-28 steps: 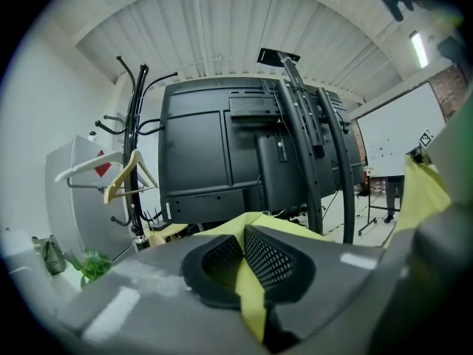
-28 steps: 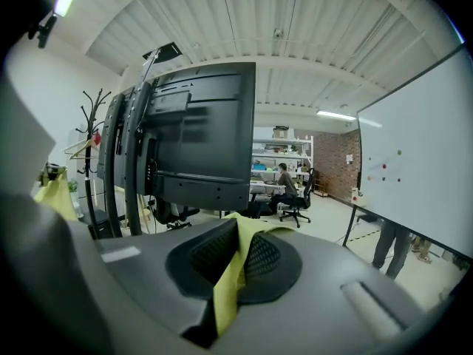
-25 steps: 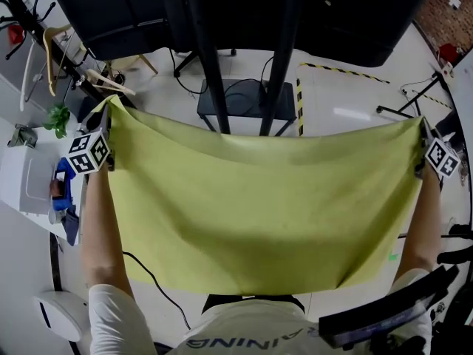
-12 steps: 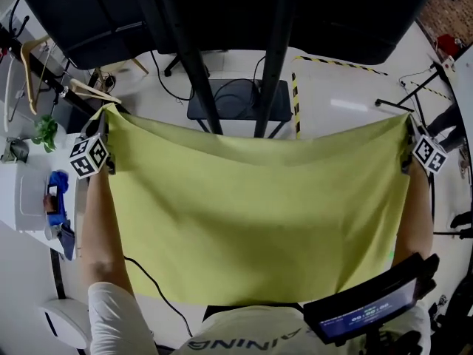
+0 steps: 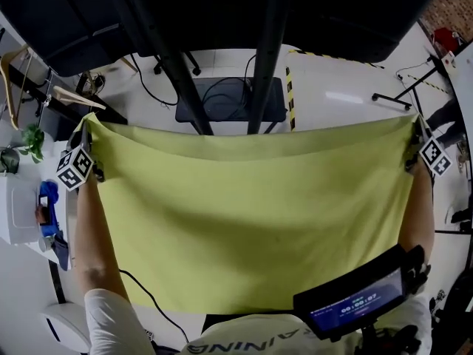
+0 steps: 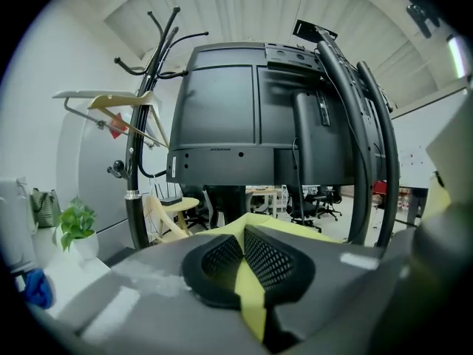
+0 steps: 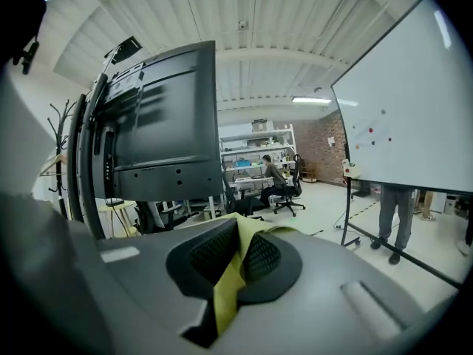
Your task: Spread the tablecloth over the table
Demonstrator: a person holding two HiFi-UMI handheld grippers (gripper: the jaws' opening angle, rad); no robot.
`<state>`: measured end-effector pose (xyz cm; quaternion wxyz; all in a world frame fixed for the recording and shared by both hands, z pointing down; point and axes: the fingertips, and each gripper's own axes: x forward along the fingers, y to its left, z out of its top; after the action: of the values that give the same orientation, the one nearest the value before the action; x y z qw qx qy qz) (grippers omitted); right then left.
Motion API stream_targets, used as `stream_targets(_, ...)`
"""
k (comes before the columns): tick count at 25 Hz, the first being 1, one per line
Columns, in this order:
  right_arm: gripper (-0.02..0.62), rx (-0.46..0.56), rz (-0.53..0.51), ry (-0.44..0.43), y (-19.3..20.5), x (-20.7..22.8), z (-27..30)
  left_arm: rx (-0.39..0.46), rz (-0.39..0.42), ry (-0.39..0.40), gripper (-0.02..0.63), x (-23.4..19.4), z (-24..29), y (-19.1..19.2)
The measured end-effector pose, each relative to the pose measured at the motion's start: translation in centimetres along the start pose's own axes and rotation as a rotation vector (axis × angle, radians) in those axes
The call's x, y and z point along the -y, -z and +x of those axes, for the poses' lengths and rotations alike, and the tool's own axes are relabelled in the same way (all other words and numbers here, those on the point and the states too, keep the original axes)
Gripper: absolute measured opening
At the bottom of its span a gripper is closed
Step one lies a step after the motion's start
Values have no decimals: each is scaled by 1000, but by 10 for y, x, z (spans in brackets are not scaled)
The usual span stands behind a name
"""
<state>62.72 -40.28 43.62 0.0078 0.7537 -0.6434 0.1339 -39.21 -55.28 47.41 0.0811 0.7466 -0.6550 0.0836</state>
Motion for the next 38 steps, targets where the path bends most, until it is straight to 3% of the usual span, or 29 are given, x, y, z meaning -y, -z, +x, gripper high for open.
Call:
stream_targets(3, 8, -38, -25, -30, 29, -10, 10, -26, -2, 0, 6, 8, 3, 22)
stream_targets(10, 8, -209, -259, -103, 116, -61, 39, -72, 14, 29, 6, 38, 14, 66)
stream_targets(13, 8, -258, -260, -114, 141, -65, 41, -109, 26, 51, 6, 44, 20, 82)
stream_targets(18, 8, -300, -185, -49, 164, -36, 36, -183, -8, 45, 15, 35, 19, 116)
stream_targets(20, 8, -308, -162, -50, 170, -31, 33, -212, -37, 63, 135, 34, 16, 129)
stream_targets(22, 14, -303, -156, -78, 171, -35, 31, -233, -39, 78, 205, 35, 12, 139)
stream_targets(26, 281, -299, -185, -102, 173, -44, 28, -221, -53, 88, 233, 42, 0, 148)
stream_targets(30, 304, -282, -217, -102, 168, -59, 18, -195, -7, 133, 232, 64, -16, 143)
stream_targets(33, 304, -264, -243, -163, 167, -88, 8, -190, 44, 157, 219, 75, -33, 135)
stream_targets(38, 304, -224, -238, -285, 165, -144, -17, -164, 48, 196, 201, 92, -43, 117)
